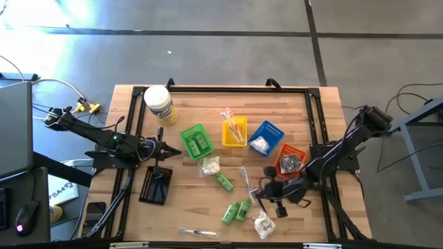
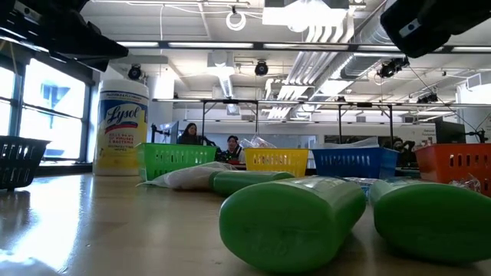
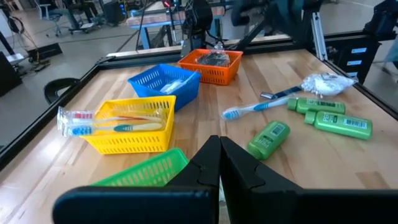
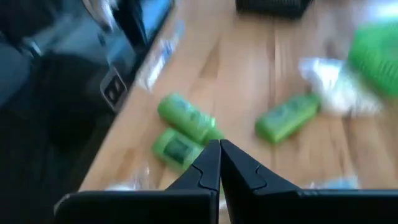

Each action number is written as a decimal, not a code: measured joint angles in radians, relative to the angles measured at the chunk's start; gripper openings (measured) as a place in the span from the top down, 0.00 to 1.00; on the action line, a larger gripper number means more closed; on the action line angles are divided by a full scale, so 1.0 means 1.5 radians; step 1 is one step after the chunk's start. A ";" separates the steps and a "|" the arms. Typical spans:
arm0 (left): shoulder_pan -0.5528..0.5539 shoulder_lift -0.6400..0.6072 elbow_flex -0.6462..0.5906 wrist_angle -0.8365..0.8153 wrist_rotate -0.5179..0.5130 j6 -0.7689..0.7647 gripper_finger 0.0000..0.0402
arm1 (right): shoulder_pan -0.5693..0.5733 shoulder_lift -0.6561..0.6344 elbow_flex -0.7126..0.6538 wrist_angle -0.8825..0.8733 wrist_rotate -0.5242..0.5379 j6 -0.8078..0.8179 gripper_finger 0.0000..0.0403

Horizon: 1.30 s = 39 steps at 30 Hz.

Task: Pick & Place Travel size toiletries
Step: Put the bottom cotton pack into the blue bin

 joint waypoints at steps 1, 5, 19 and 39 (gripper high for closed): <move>0.000 0.000 0.000 0.000 0.000 -0.003 1.00 | -0.005 0.019 0.025 -0.038 -0.018 0.024 1.00; 0.000 0.000 0.000 0.000 0.000 -0.011 1.00 | -0.021 0.088 0.102 -0.095 -0.107 0.076 0.96; 0.000 0.000 0.000 -0.002 0.000 -0.029 1.00 | 0.002 0.207 0.155 -0.051 -0.235 0.099 0.45; 0.000 0.000 0.000 -0.002 0.000 -0.029 1.00 | 0.018 0.307 0.155 -0.042 -0.220 0.134 0.44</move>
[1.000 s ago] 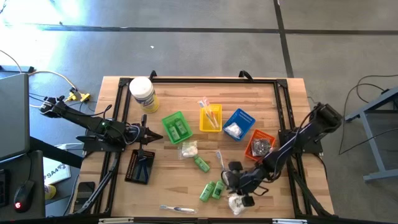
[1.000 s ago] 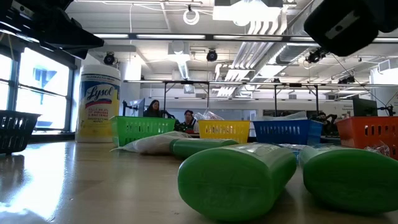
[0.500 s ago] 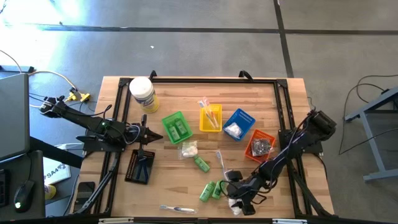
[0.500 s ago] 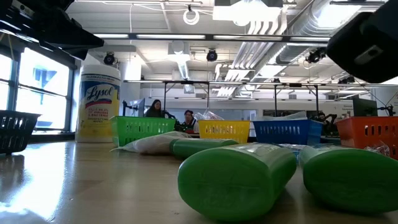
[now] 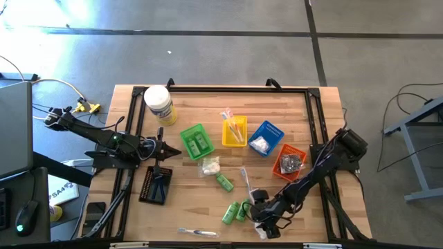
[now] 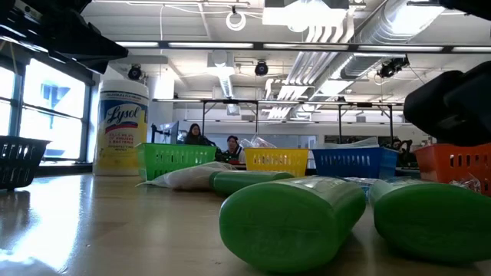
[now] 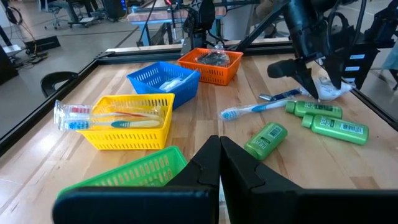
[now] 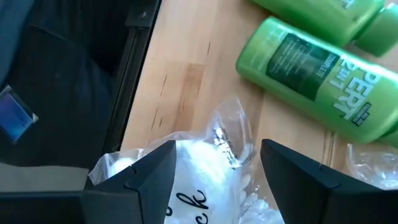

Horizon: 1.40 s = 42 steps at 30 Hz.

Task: Pick & Place Travel size toiletries
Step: Put the bottom cotton pack into the blue bin

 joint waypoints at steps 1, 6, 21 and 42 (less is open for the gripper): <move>0.000 0.000 0.000 0.000 0.000 0.000 1.00 | 0.000 0.001 0.000 -0.003 -0.003 -0.001 0.44; 0.000 0.000 0.000 0.000 0.000 0.000 1.00 | 0.000 0.001 0.000 -0.008 -0.003 -0.002 0.53; 0.000 0.000 0.000 0.000 0.000 0.000 1.00 | -0.010 -0.031 0.002 -0.007 -0.012 -0.028 0.99; 0.000 0.000 0.000 0.000 -0.001 0.017 1.00 | -0.276 -0.512 -0.071 -0.295 0.303 -0.144 1.00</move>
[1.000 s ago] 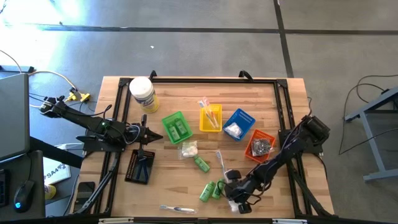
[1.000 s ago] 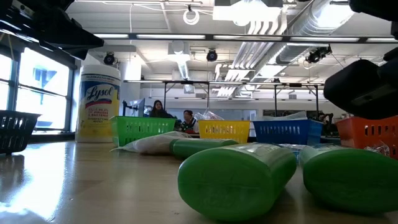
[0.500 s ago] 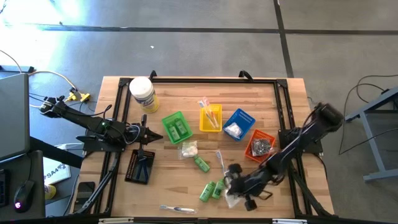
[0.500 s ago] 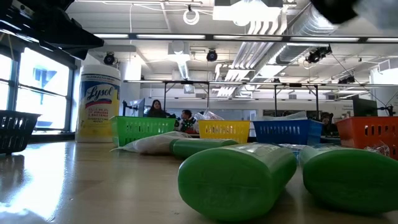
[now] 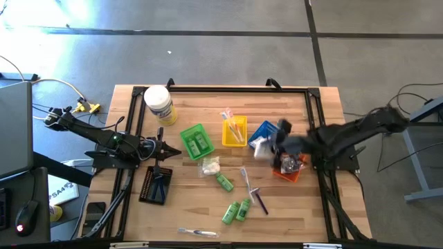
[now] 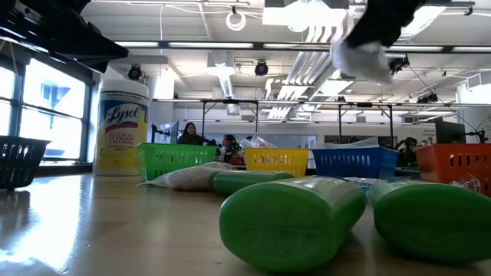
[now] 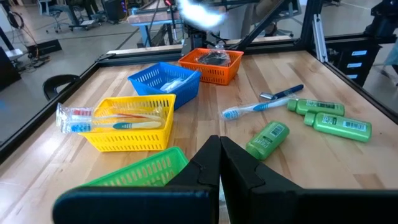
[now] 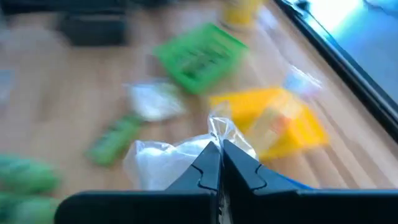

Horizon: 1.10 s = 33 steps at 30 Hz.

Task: Pick & Place Travel size toiletries
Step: Put the bottom cotton pack into the blue bin

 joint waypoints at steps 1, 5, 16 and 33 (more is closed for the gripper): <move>0.000 0.000 0.000 0.000 0.000 0.001 1.00 | -0.036 -0.005 -0.008 -0.008 -0.021 0.004 1.00; 0.000 0.000 0.000 0.000 0.000 0.003 1.00 | -0.180 -0.006 -0.051 0.014 -0.172 0.005 1.00; 0.000 0.000 0.000 0.000 0.000 0.006 1.00 | -0.409 0.060 -0.131 0.056 -0.309 0.001 1.00; 0.000 0.000 0.000 0.000 0.000 0.013 1.00 | -0.451 0.176 -0.147 0.119 -0.344 -0.016 0.79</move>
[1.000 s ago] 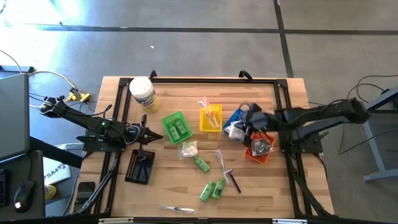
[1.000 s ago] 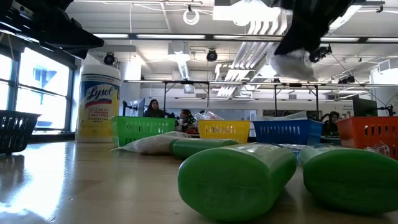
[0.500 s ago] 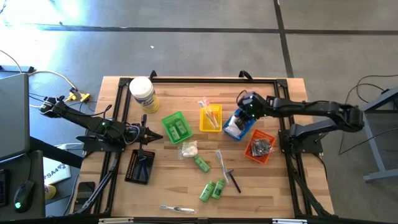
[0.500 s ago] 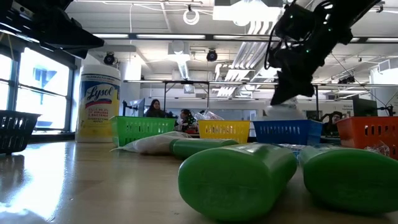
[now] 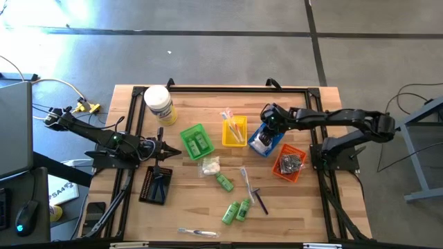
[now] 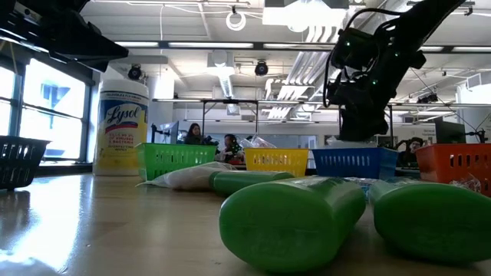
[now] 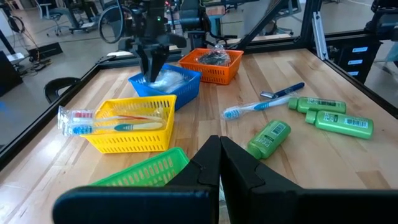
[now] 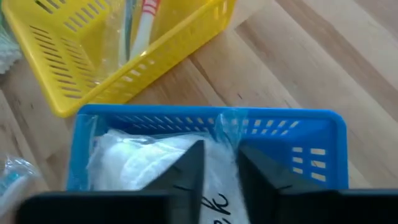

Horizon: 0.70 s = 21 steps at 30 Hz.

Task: Pick & Place Travel size toiletries
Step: Put the bottom cotton pack into the blue bin, then put the top blue toothbrush into the yellow bin

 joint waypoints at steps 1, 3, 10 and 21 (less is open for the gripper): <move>0.000 0.000 0.000 0.000 0.000 0.000 1.00 | 0.000 -0.001 0.000 0.000 0.001 0.000 0.74; 0.000 0.000 0.000 0.000 0.000 -0.001 1.00 | 0.000 -0.013 0.000 -0.001 0.003 0.000 0.64; 0.000 0.000 0.000 -0.012 0.000 -0.012 1.00 | 0.000 -0.131 0.000 -0.007 -0.020 -0.019 0.42; 0.000 0.000 0.000 -0.012 -0.002 0.003 1.00 | 0.016 -0.394 -0.006 0.012 -0.042 -0.089 0.58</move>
